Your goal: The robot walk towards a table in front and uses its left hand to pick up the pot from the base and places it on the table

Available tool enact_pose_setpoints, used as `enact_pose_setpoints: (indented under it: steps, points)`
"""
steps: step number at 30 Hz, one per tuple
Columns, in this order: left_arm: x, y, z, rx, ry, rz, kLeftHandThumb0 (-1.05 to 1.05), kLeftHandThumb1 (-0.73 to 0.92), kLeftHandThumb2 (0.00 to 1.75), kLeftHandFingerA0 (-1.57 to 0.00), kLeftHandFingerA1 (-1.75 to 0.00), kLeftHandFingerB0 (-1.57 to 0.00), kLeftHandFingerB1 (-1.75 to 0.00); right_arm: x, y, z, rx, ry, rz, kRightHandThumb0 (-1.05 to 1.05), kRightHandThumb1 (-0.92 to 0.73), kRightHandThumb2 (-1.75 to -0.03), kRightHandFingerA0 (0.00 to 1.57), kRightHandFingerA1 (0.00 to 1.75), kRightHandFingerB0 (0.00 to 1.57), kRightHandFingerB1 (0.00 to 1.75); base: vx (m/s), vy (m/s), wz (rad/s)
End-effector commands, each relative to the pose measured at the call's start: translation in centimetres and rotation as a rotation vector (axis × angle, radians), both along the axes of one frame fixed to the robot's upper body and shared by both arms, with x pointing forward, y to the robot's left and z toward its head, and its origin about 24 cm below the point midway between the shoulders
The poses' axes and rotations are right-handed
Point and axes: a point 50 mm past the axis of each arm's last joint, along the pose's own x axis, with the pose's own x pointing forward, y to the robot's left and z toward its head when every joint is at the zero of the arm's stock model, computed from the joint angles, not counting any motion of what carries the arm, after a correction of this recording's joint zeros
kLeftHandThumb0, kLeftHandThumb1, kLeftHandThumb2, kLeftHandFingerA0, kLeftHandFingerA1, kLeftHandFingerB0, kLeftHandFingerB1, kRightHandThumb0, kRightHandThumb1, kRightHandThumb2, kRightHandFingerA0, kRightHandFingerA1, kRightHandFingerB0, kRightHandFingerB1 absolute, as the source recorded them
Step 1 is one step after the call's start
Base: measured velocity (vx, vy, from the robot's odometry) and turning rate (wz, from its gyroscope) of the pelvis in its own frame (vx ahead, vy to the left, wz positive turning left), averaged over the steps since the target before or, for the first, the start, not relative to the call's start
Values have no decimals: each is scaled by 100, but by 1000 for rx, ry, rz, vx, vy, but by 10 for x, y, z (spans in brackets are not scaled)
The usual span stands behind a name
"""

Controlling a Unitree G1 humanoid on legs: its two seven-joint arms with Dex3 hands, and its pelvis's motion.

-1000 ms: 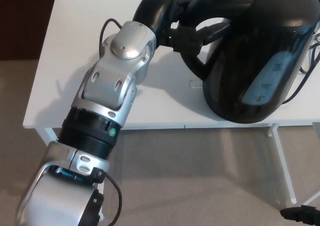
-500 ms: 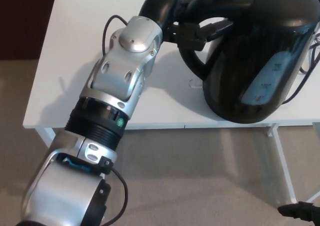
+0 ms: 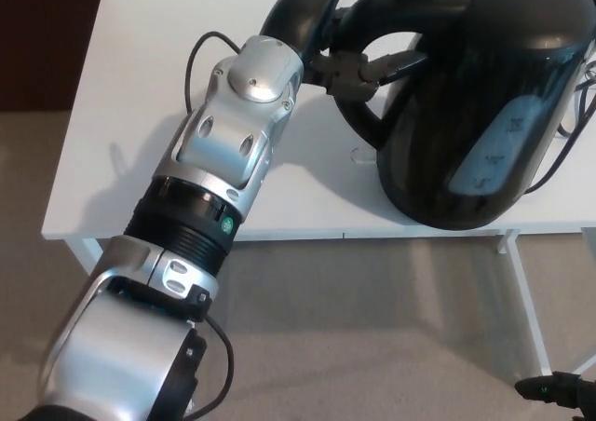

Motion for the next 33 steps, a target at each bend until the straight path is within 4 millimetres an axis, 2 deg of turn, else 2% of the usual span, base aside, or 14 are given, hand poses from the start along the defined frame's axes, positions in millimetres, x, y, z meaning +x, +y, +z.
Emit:
enact_pose_setpoints:
  steps: [1,2,3,4,5,6,7,9,18,24,27,28,32,33]
  points:
    - [4,-1,2,-56,1,40,-26,81,64,-85,-51,-48,-35,1,-5,3,-24,-8,-5,-29,-56,-56,70,45,61,42,0,0,0]
    - [5,-1,2,-55,-4,43,-20,85,66,-115,-57,-68,-42,2,-5,3,-23,-12,-6,-28,-57,-57,71,46,62,43,0,0,0]
    - [6,-1,3,-55,-6,44,-20,85,66,-115,-57,-68,-42,2,-4,3,-22,-15,-6,-28,-57,-57,71,46,62,43,0,0,0]
    - [7,-2,4,-52,-21,60,-16,83,67,-127,-70,-80,-47,3,-4,3,-24,-14,-2,-29,-58,-57,73,46,61,42,0,0,0]
    - [7,-3,6,-55,-46,79,-15,76,73,-120,-103,-92,-75,4,-4,3,-24,-10,3,-31,-59,-57,73,46,61,42,0,0,0]
    - [6,-4,7,-61,-62,82,-16,74,78,-112,-113,-91,-98,4,-4,3,-26,-7,8,-31,-60,-58,73,46,60,42,0,0,0]
    - [6,-5,7,-67,-72,77,-16,74,78,-112,-113,-91,-98,4,-4,3,-28,-6,11,-31,-60,-58,73,46,60,42,0,0,0]
    - [4,-6,6,-89,-71,71,-17,77,77,-108,-134,-83,-108,3,-4,3,-32,0,18,-31,-60,-57,71,45,60,42,0,0,0]
    - [1,-9,4,-188,-31,59,-18,78,73,-103,-135,-79,-110,2,-2,2,-32,4,25,-32,-61,-57,75,46,61,41,0,0,0]
    - [-1,-11,11,-395,46,67,-16,74,74,-99,-139,-79,-111,4,-1,2,-27,0,26,-31,-61,-58,73,46,61,42,0,0,0]
    - [-2,-14,23,-542,71,63,-19,73,79,-96,-147,-81,-114,6,-2,4,-30,-7,28,-32,-61,-57,72,45,61,41,0,0,0]
    - [-2,-14,36,-634,69,45,-19,77,75,-91,-153,-77,-115,7,-2,5,-25,-10,32,-33,-61,-57,71,45,60,41,0,0,0]
    - [-4,-11,63,-709,22,49,-18,80,71,-84,-155,-72,-114,10,-1,6,-13,-15,36,-33,-61,-57,71,45,61,42,0,0,0]
    - [-4,-10,68,-718,7,44,-17,82,69,-82,-160,-68,-120,10,-1,6,-13,-14,37,-33,-61,-57,71,44,61,41,0,0,0]
